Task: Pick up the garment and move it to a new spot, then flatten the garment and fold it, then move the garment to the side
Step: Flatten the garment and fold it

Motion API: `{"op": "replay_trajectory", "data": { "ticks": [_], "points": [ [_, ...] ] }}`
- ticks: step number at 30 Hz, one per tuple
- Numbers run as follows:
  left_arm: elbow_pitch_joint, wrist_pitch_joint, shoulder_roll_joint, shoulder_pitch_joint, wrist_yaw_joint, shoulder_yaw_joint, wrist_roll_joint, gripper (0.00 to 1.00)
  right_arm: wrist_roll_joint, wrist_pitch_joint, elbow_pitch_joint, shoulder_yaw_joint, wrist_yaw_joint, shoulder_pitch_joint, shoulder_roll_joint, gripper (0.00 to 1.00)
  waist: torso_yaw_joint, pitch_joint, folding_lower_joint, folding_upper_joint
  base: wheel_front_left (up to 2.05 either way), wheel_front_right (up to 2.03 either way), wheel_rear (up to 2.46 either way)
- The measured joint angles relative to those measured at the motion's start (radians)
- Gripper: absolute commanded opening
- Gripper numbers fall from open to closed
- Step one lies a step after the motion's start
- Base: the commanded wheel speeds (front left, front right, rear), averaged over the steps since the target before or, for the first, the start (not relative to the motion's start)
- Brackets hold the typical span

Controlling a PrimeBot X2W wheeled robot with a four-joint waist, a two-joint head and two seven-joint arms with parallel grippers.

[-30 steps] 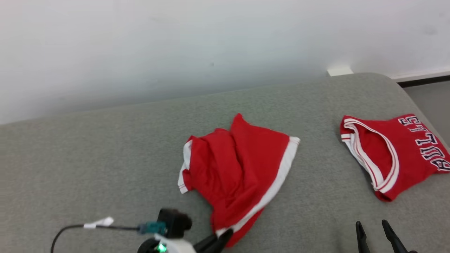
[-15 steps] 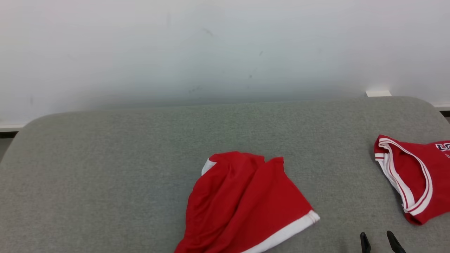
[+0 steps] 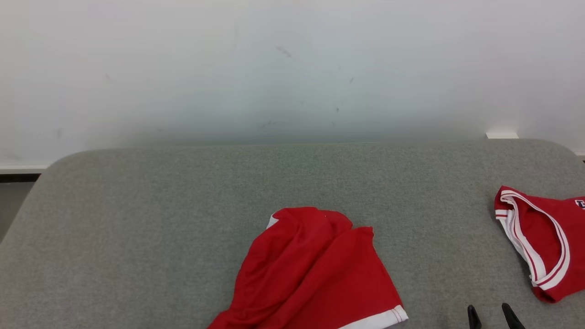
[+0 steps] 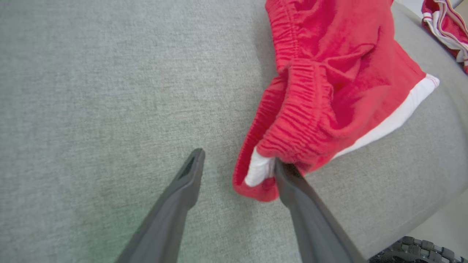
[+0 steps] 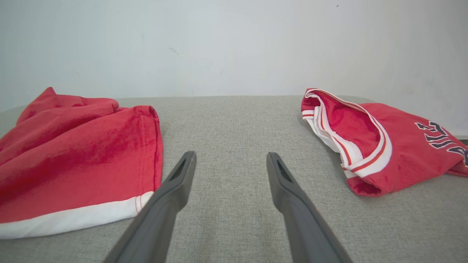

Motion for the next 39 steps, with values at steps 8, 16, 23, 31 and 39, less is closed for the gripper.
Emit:
{"op": "replay_trajectory", "data": {
  "ticks": [8, 16, 23, 31, 39],
  "points": [
    [-0.142, -0.042, -0.014, 0.076, 0.048, 0.044, -0.057, 1.00, -0.008, 0.000, -0.028, -0.044, 0.000, 0.009, 0.000, 1.00, 0.013, -0.014, 0.0000, 0.0000, 0.00, 0.00, 0.00],
    [-0.340, -0.096, -0.050, 0.141, 0.113, 0.131, -0.053, 1.00, -0.021, 0.000, -0.052, -0.077, 0.000, 0.012, 0.000, 1.00, 0.035, -0.023, 0.0000, 0.0000, 0.00, 0.00, 0.00],
    [-0.376, -0.103, -0.123, 0.171, 0.152, 0.244, 0.088, 1.00, -0.027, 0.000, -0.060, -0.083, 0.000, 0.012, 0.000, 1.00, 0.041, -0.030, 0.0000, 0.0000, 0.00, 0.00, 0.00],
    [-0.396, -0.104, -0.311, 0.224, 0.151, 0.452, 0.366, 1.00, -0.040, 0.000, -0.082, -0.060, 0.000, 0.011, 0.000, 1.00, 0.042, -0.036, 0.0000, 0.0000, 0.00, 0.00, 0.00],
    [-0.365, -0.104, -0.419, 0.258, 0.050, 0.554, 0.516, 1.00, -0.030, 0.000, -0.080, -0.008, 0.000, 0.012, 0.000, 1.00, 0.047, -0.036, 0.0000, 0.0000, 0.00, 0.00, 0.00]
  ]
}}
